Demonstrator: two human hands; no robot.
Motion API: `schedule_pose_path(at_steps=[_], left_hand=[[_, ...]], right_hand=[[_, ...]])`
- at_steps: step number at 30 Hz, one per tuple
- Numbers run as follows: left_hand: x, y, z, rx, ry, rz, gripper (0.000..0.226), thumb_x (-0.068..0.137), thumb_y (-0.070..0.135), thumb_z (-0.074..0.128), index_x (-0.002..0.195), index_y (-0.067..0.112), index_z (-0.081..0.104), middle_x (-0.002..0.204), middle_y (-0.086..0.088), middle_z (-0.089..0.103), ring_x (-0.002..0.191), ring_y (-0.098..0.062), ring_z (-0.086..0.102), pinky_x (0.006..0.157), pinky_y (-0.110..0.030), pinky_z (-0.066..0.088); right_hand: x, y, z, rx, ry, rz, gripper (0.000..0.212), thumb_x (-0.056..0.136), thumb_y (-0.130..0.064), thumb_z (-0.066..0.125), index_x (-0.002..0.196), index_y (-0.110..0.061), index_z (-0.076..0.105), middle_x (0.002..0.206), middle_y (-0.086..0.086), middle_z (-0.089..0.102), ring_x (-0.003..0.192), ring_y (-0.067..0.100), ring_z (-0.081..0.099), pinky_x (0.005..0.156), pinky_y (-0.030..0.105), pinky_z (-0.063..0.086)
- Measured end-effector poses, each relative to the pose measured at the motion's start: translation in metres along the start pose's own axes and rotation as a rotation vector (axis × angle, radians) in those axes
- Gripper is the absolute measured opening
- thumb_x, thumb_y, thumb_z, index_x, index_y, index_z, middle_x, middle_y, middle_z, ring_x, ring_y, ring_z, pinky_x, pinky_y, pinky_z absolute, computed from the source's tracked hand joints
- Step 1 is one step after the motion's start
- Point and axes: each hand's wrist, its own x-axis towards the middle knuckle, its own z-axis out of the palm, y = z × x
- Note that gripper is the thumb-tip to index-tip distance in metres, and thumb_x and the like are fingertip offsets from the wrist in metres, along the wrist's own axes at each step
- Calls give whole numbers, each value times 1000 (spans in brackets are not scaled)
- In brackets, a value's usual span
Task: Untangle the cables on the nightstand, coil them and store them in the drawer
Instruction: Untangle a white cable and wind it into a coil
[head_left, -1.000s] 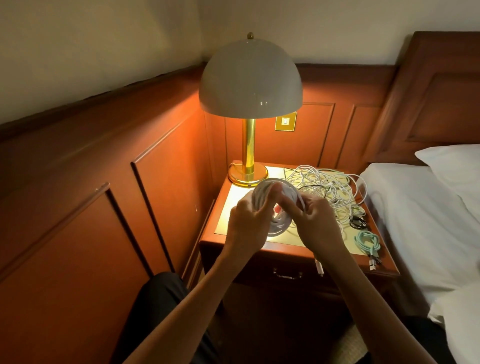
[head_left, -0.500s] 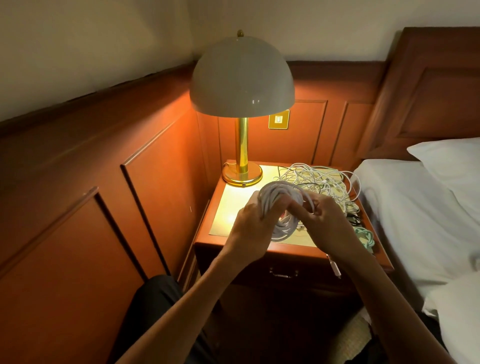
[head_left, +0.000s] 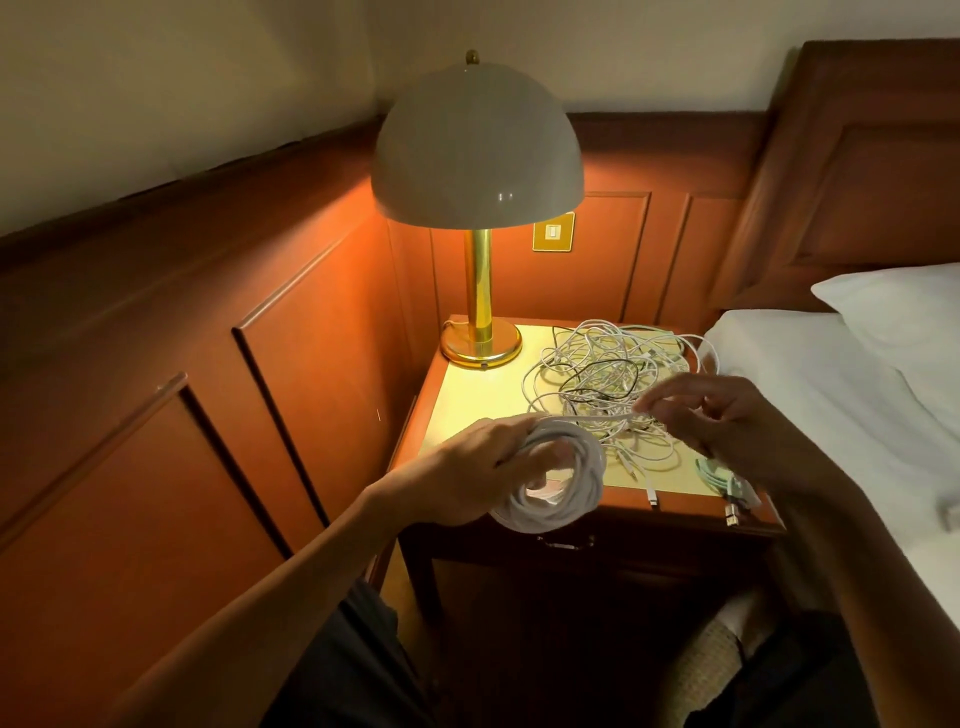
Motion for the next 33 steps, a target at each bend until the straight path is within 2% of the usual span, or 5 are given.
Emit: schedule_pose_path(at_steps=[8, 11, 18, 29, 33], left_hand=[[5, 9, -2, -9, 102, 14, 34, 105, 41, 39, 112, 13, 58, 85, 3, 61, 72, -13, 59, 67, -36, 52], [8, 10, -2, -37, 182, -52, 42, 102, 51, 40, 116, 16, 59, 87, 2, 64, 76, -13, 61, 69, -33, 52], [13, -4, -4, 22, 261, -205, 42, 101, 55, 40, 114, 20, 59, 95, -1, 65, 84, -16, 64, 78, -41, 55], [15, -4, -8, 113, 228, -110, 38, 102, 47, 46, 97, 12, 60, 81, -6, 63, 70, -22, 59, 66, -41, 50], [20, -7, -11, 170, 194, -65, 31, 103, 43, 45, 91, 17, 57, 74, 4, 57, 63, -9, 50, 63, -30, 45]], right_hand=[[11, -2, 49, -244, 85, -92, 16, 100, -29, 57, 110, -35, 68, 118, -15, 70, 113, 3, 64, 99, 39, 50], [8, -28, 71, 287, 201, 13, 24, 100, -33, 53, 107, -20, 72, 107, -2, 74, 104, 16, 69, 92, 39, 53], [1, -27, 91, -128, 112, 69, 78, 81, -66, 66, 149, -34, 43, 122, -11, 51, 118, 1, 51, 97, 21, 45], [9, -40, 107, 192, 223, 198, 15, 83, -9, 69, 90, -19, 76, 84, 3, 76, 81, 20, 71, 73, 35, 56], [16, -32, 110, 394, 233, 312, 22, 72, -21, 68, 92, -13, 73, 80, 7, 74, 77, 18, 68, 73, 34, 55]])
